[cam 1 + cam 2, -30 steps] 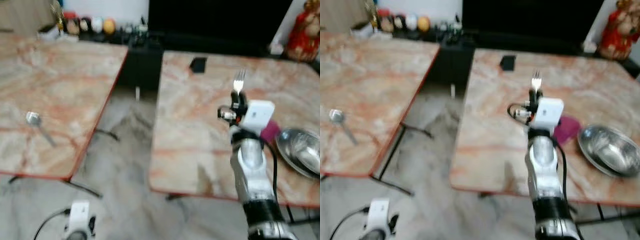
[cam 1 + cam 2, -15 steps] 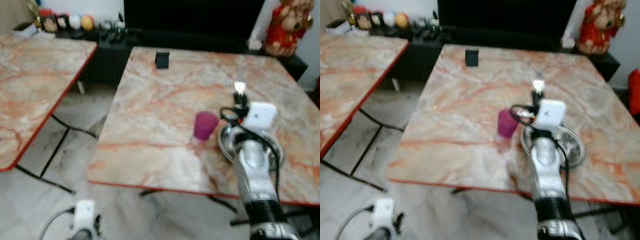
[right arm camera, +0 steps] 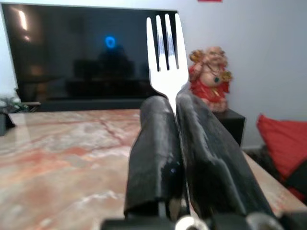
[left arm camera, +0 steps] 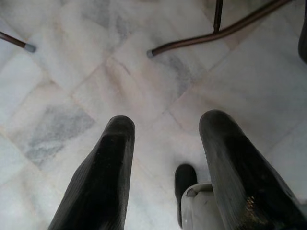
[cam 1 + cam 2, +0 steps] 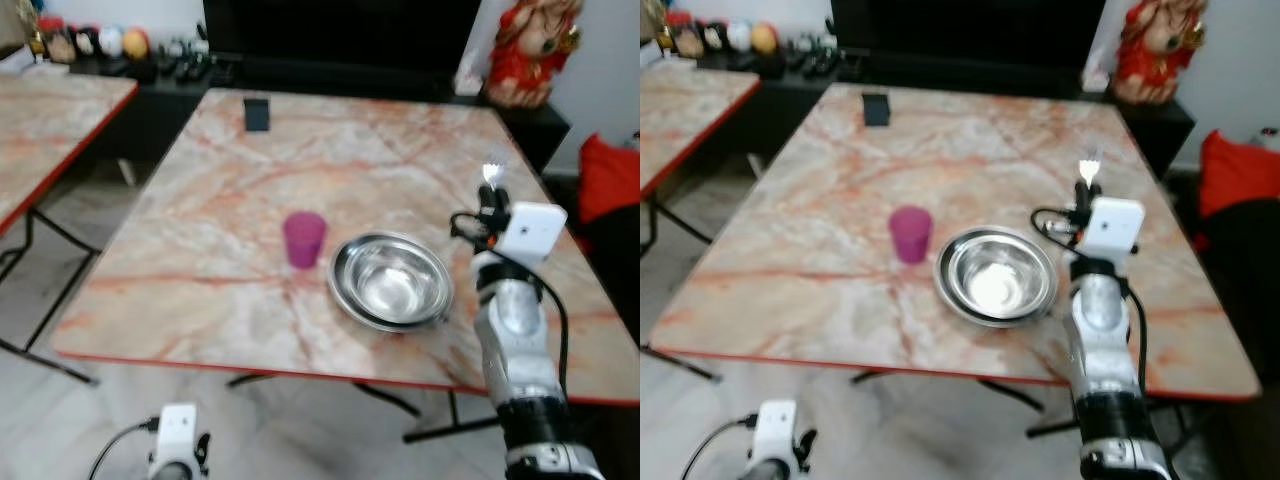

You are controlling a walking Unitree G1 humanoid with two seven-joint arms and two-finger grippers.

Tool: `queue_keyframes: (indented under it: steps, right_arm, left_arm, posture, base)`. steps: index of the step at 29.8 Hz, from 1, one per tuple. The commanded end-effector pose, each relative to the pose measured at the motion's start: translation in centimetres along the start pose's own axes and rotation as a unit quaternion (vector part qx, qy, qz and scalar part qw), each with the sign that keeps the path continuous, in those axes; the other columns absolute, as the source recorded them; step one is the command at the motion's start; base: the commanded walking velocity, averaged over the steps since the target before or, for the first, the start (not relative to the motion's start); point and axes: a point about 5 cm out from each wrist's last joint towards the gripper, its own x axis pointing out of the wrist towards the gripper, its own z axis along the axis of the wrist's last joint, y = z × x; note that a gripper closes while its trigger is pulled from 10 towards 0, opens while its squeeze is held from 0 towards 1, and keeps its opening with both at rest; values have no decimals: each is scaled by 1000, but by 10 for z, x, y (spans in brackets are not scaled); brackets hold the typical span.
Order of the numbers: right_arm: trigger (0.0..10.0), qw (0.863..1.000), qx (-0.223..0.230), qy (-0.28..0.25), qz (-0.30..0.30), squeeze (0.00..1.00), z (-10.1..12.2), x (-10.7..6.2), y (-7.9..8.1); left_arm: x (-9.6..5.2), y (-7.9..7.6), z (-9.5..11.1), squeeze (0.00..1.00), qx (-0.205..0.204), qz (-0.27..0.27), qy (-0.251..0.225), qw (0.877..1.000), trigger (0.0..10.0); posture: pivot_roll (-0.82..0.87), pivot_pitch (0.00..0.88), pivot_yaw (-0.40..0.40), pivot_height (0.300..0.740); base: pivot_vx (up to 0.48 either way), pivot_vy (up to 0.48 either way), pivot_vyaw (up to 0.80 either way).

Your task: Setting the table

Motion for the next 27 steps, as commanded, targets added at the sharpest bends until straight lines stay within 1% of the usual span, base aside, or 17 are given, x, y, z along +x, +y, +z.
queue_keyframes:
  steps: [1,7,10,12,15,16,17,19,21,23,24,26,27]
  right_arm:
    - [10000,1000,-1,-9,-1,0,5,4,0]
    - [10000,1000,-5,-5,-8,0,5,5,-4]
    - [10000,1000,-7,11,-16,0,4,8,-10]
    - [10000,999,-28,42,-7,0,-1,11,-11]
    - [10000,998,-35,51,-4,0,-3,12,-11]
    - [10000,996,-43,75,-9,0,-7,13,-13]
    - [10000,996,-43,75,-9,0,-7,13,-13]
    - [10000,990,-51,128,-28,0,-18,14,-19]
    - [10000,984,-44,170,-40,0,-26,14,-23]
    - [10000,982,-40,180,-41,0,-28,13,-23]
    - [10000,977,-33,205,-39,0,-32,11,-23]
    - [10000,977,-33,205,-39,0,-32,11,-23]
    - [10000,975,-31,216,-37,0,-34,10,-23]
  left_arm:
    - [0,2,-1,0,-2,2,5,1000,10000]
    - [0,3,-2,0,1,0,7,1000,10000]
    - [0,3,-2,0,3,-1,7,1000,10000]
    - [0,4,-1,0,3,-2,6,1000,10000]
    - [0,4,0,0,3,-2,6,1000,10000]
    - [1,4,0,0,3,-3,5,1000,10000]
    - [1,4,0,0,3,-3,5,1000,10000]
    - [1,3,2,0,4,-5,4,1000,10000]
    - [1,3,3,0,3,-5,3,1000,10000]
    - [1,4,3,0,3,-5,3,1000,10000]
    - [2,4,3,0,2,-5,2,1000,10000]
    - [2,4,3,0,2,-5,2,1000,10000]
    - [2,4,4,0,2,-5,2,1000,10000]
  posture:
    - [-18,0,-67,740]
    - [-24,0,-62,740]
    - [-27,0,-59,740]
    - [-27,0,-58,740]
    - [-27,0,-56,740]
    - [-28,0,-54,740]
    - [-28,0,-54,740]
    - [-27,0,-53,740]
    - [-30,0,-51,740]
    - [-31,0,-50,740]
    - [-33,0,-49,740]
    - [-33,0,-49,740]
    - [-35,0,-49,740]
  base:
    - [0,0,0]
    - [0,0,0]
    - [0,0,0]
    - [0,0,0]
    - [0,0,0]
    - [0,0,0]
    - [0,0,0]
    - [0,0,0]
    - [0,0,0]
    - [0,0,0]
    - [0,0,0]
    - [0,0,0]
    - [0,0,0]
